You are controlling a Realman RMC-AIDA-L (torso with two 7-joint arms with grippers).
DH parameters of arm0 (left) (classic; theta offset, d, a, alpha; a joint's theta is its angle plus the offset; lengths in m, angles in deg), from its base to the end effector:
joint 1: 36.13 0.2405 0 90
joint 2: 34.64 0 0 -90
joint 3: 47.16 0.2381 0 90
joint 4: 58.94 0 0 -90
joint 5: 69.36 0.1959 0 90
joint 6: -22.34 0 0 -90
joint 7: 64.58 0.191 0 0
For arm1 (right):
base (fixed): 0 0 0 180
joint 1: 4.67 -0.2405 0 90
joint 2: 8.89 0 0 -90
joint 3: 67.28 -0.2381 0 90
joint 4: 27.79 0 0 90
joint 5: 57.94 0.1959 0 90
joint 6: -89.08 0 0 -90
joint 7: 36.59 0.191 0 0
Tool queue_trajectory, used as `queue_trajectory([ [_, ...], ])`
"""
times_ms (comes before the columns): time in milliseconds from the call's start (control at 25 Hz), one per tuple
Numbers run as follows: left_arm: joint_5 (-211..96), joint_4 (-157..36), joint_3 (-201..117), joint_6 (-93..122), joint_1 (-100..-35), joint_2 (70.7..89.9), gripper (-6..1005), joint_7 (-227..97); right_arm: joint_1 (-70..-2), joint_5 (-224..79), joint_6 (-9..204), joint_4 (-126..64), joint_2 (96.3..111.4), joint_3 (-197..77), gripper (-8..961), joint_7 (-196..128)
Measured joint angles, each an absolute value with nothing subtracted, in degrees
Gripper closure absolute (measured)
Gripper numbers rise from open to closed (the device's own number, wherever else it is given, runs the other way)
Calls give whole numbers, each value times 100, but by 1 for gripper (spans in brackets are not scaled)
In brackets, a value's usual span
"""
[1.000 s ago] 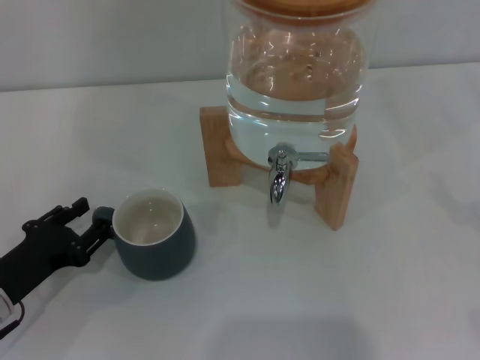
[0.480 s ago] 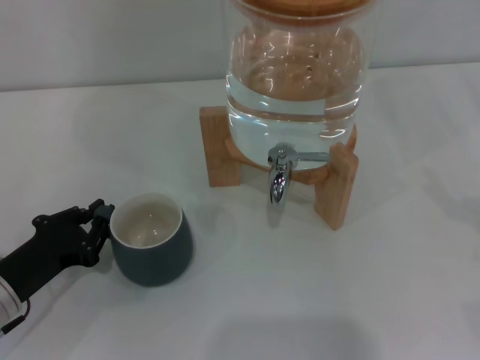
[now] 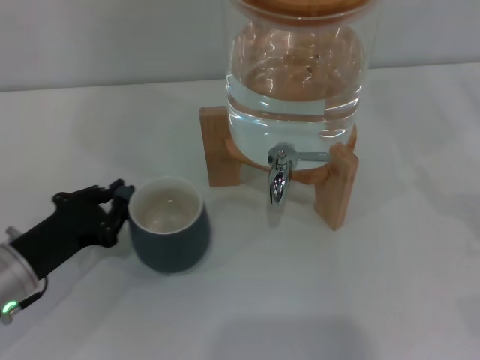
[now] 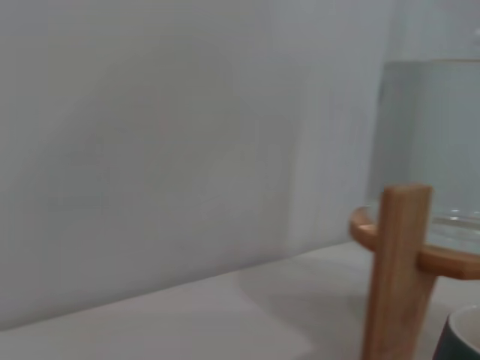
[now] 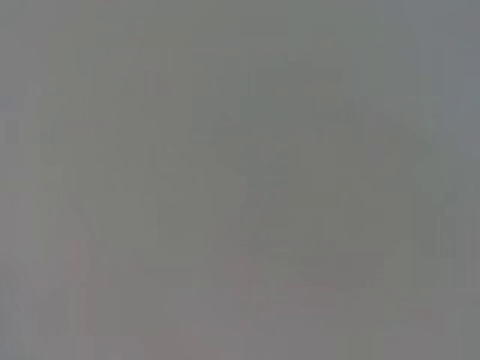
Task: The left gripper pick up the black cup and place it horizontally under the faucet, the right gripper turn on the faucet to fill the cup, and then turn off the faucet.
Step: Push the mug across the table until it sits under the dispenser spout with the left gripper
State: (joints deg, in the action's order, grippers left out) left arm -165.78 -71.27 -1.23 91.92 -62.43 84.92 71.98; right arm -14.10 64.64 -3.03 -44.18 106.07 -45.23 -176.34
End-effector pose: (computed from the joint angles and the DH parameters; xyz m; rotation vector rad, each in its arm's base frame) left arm -0.2702 0.3321 -0.0668 -2.2923 -0.5757 -0.7188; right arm 0.3488 0.2668 0.1487 -1.3550 0.4150 0.9535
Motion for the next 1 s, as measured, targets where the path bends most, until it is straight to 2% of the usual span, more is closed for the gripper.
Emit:
queue_trajectory([
  [600,-16575,-6004,508,8843,-7555,8577,855,7257,-1486,6439,-413,-4422,10608,-4445,94,-17634],
  [1000,-16586,-5774,516,8663,-7766,8616,856,7442,-1478,6439,-463,-4423,10607,-4434,93,-17634],
])
